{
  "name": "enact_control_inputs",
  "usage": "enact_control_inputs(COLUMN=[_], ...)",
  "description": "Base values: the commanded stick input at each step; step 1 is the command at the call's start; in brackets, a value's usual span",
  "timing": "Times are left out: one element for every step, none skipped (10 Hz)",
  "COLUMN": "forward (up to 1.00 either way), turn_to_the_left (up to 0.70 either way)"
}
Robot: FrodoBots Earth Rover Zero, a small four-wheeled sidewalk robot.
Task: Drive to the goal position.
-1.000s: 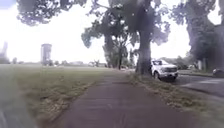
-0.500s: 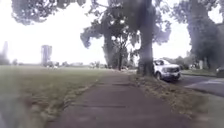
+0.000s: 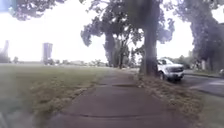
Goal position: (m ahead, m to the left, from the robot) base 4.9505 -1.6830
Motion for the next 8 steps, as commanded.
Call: enact_control_inputs(forward=[0.7,0.7,0.7,0.7,0.7,0.7,0.7,0.7], turn_to_the_left=[0.0,0.0,0.0,0.0,0.0,0.0,0.0,0.0])
